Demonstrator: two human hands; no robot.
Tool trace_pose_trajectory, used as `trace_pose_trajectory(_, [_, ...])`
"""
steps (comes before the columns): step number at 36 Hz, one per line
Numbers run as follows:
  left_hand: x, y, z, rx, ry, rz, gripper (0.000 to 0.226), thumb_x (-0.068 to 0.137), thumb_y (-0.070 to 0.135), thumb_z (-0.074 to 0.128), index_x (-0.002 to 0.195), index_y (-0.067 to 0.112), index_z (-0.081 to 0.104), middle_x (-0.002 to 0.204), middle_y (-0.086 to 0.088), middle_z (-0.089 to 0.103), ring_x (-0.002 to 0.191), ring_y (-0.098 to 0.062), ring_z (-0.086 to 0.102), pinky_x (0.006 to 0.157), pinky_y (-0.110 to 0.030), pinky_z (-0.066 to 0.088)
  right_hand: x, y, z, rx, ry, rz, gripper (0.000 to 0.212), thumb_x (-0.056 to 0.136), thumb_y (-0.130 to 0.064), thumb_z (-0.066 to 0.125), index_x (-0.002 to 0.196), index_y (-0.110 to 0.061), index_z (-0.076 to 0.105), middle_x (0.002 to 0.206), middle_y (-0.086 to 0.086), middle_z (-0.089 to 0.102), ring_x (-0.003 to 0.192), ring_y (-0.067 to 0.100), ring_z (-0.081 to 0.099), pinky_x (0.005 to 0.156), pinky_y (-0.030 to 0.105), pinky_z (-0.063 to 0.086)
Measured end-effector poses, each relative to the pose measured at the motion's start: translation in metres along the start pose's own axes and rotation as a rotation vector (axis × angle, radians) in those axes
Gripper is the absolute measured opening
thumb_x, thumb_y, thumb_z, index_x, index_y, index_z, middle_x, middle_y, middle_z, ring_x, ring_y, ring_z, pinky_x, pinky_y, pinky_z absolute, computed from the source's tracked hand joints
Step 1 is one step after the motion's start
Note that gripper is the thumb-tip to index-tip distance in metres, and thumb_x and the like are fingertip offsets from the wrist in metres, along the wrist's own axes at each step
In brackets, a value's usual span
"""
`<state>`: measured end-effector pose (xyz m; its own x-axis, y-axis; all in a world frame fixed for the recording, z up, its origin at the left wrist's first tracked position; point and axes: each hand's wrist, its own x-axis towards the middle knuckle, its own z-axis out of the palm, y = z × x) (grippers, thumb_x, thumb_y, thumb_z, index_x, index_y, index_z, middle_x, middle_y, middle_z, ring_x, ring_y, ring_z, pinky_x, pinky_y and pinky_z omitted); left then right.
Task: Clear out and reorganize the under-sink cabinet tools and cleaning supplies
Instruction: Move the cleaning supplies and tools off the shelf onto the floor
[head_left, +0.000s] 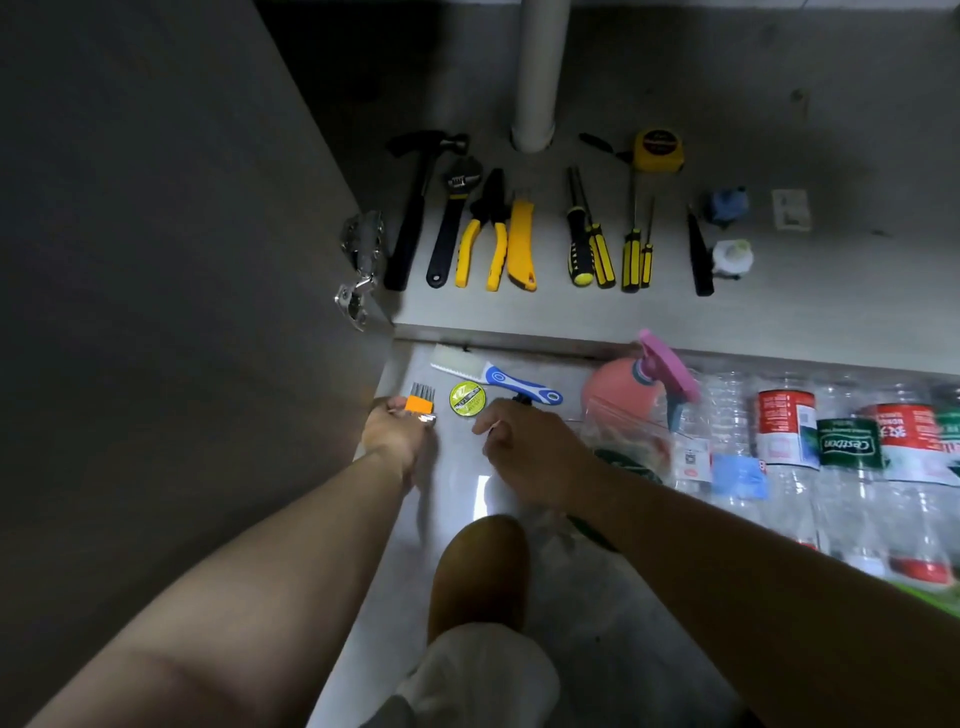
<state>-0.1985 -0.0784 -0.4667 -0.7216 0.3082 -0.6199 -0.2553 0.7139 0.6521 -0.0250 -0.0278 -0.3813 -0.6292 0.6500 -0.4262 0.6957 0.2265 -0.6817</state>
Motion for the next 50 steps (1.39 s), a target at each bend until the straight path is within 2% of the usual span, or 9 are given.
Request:
trace_pose_trajectory(6, [-0.008, -0.001, 0.000, 0.146, -0.030, 0.061, 0.039, 0.092, 0.000, 0.055, 0.126, 0.017, 0.066, 0.105, 0.000, 0.070, 0.097, -0.022, 0.064, 0.093, -0.029, 0.051, -0.004, -0.007, -0.013, 0.136, 0.062, -0.187, 0.024, 0.091, 0.007, 0.049, 0.108, 0.001, 0.065, 0.085, 0.010, 0.067, 0.073, 0.020, 0.061, 0.069, 0.024, 0.047])
trace_pose_trajectory(10, [-0.017, 0.004, 0.005, 0.242, -0.030, 0.066, 0.049, 0.093, 0.004, 0.054, 0.139, 0.017, 0.059, 0.129, -0.007, 0.067, 0.118, -0.031, 0.063, 0.105, -0.039, 0.050, -0.003, -0.010, -0.034, 0.116, 0.120, -0.197, 0.023, 0.097, -0.007, 0.047, 0.105, -0.012, 0.069, 0.092, 0.001, 0.070, 0.079, 0.019, 0.067, 0.073, 0.026, 0.052])
trace_pose_trajectory(16, [-0.039, 0.038, 0.027, 0.176, 0.052, 0.357, 0.028, 0.090, 0.002, 0.051, 0.107, 0.019, 0.065, 0.116, -0.009, 0.067, 0.103, -0.025, 0.063, 0.093, -0.030, 0.049, -0.013, -0.019, -0.091, 0.023, 0.223, -0.322, 0.025, 0.097, -0.009, 0.046, 0.099, -0.017, 0.070, 0.088, -0.006, 0.067, 0.079, 0.005, 0.060, 0.067, 0.024, 0.046])
trace_pose_trajectory(19, [-0.057, 0.066, 0.044, 0.048, -0.021, 0.577, 0.028, 0.091, -0.003, 0.047, 0.102, 0.019, 0.061, 0.112, -0.010, 0.066, 0.101, -0.024, 0.064, 0.096, -0.033, 0.052, -0.015, -0.013, -0.130, -0.074, 0.352, -0.294, 0.027, 0.092, -0.007, 0.047, 0.095, -0.021, 0.070, 0.095, -0.007, 0.064, 0.084, 0.004, 0.056, 0.074, 0.026, 0.046])
trace_pose_trajectory(23, [-0.081, 0.112, 0.074, -0.035, -0.168, 0.772, 0.030, 0.091, -0.008, 0.045, 0.101, 0.016, 0.058, 0.089, 0.004, 0.065, 0.083, -0.004, 0.063, 0.079, -0.010, 0.047, -0.015, 0.023, -0.180, -0.176, 0.555, -0.127, 0.022, 0.089, -0.008, 0.050, 0.097, -0.020, 0.067, 0.106, 0.004, 0.059, 0.089, 0.024, 0.061, 0.081, 0.034, 0.049])
trace_pose_trajectory(29, [-0.093, 0.168, 0.114, 0.227, -0.387, 0.935, 0.028, 0.090, -0.005, 0.051, 0.092, 0.019, 0.065, 0.078, 0.007, 0.064, 0.079, -0.014, 0.064, 0.079, -0.023, 0.050, -0.005, 0.092, -0.223, -0.150, 0.593, 0.259, 0.042, 0.088, -0.015, 0.060, 0.129, -0.025, 0.057, 0.141, 0.015, 0.044, 0.107, 0.038, 0.061, 0.093, 0.034, 0.046])
trace_pose_trajectory(36, [-0.100, 0.187, 0.153, 0.368, -0.592, 0.975, 0.036, 0.092, -0.004, 0.050, 0.087, 0.030, 0.062, 0.078, 0.009, 0.066, 0.069, 0.007, 0.060, 0.073, -0.012, 0.048, 0.021, 0.121, -0.236, -0.190, 0.556, 0.270, 0.040, 0.093, -0.028, 0.061, 0.132, -0.022, 0.058, 0.135, 0.016, 0.049, 0.107, 0.037, 0.060, 0.094, 0.036, 0.049])
trace_pose_trajectory(43, [-0.110, 0.189, 0.174, 0.280, -0.590, 0.857, 0.031, 0.091, -0.010, 0.047, 0.097, 0.018, 0.059, 0.098, -0.021, 0.070, 0.096, -0.035, 0.068, 0.091, -0.044, 0.053, 0.035, 0.126, -0.227, -0.257, 0.658, 0.206, 0.020, 0.094, -0.019, 0.062, 0.113, -0.020, 0.067, 0.117, 0.013, 0.056, 0.097, 0.034, 0.061, 0.083, 0.034, 0.050])
trace_pose_trajectory(50, [-0.119, 0.179, 0.177, 0.247, -0.625, 0.819, 0.035, 0.089, -0.011, 0.056, 0.114, 0.013, 0.061, 0.094, -0.007, 0.059, 0.089, -0.023, 0.058, 0.093, -0.036, 0.051, 0.019, 0.127, -0.218, -0.129, 0.790, 0.250, 0.010, 0.092, -0.017, 0.063, 0.100, -0.014, 0.069, 0.102, 0.010, 0.067, 0.090, 0.026, 0.065, 0.079, 0.034, 0.054])
